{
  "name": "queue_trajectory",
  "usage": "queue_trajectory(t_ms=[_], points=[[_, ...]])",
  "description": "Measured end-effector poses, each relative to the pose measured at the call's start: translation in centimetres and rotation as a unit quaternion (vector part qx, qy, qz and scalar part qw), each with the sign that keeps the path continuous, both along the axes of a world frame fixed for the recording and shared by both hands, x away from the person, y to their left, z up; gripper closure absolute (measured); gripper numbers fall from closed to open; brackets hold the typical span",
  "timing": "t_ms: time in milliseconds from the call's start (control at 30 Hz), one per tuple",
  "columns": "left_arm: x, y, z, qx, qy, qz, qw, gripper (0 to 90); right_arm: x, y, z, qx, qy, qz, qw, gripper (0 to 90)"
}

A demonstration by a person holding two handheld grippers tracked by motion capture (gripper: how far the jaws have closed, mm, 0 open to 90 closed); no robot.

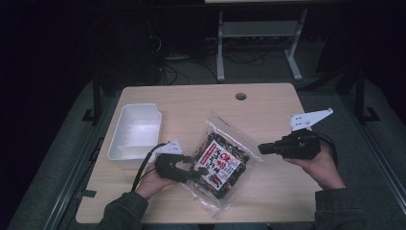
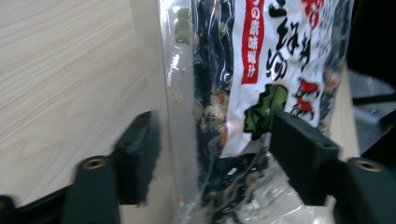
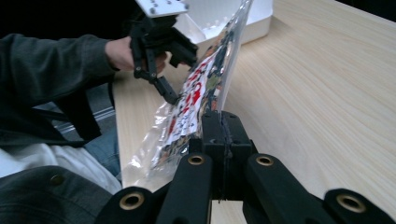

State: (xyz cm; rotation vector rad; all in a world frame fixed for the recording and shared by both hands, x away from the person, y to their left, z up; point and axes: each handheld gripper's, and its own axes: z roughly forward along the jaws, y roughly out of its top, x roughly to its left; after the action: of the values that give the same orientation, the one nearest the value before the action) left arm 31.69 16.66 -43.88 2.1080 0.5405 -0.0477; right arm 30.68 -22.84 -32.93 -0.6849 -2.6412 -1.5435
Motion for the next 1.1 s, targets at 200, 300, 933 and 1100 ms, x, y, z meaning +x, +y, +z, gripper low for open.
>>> queue_trajectory(t_ms=[200, 300, 933, 1100], points=[[-0.9, 0.4, 0.4, -0.009, -0.001, -0.033, 0.9994, 58.4, 0.6, 0.2, -0.2, 0.000, -0.009, -0.038, 0.9992, 89.9], [-1.2, 0.7, 0.4, -0.004, -0.006, -0.037, 0.9993, 60.5, 0.9, 0.4, -0.5, 0.005, -0.011, -0.049, 0.9987, 89.9], [-2.3, 0.8, 0.4, 0.030, -0.039, -0.039, 0.9980, 61.5, -0.3, 0.9, -7.1, 0.095, 0.048, -0.123, 0.9867, 36.3], [-2.6, 0.8, 0.5, 0.035, -0.049, -0.038, 0.9974, 61.5, -0.7, 2.2, -8.7, 0.088, 0.054, -0.110, 0.9885, 37.3]])
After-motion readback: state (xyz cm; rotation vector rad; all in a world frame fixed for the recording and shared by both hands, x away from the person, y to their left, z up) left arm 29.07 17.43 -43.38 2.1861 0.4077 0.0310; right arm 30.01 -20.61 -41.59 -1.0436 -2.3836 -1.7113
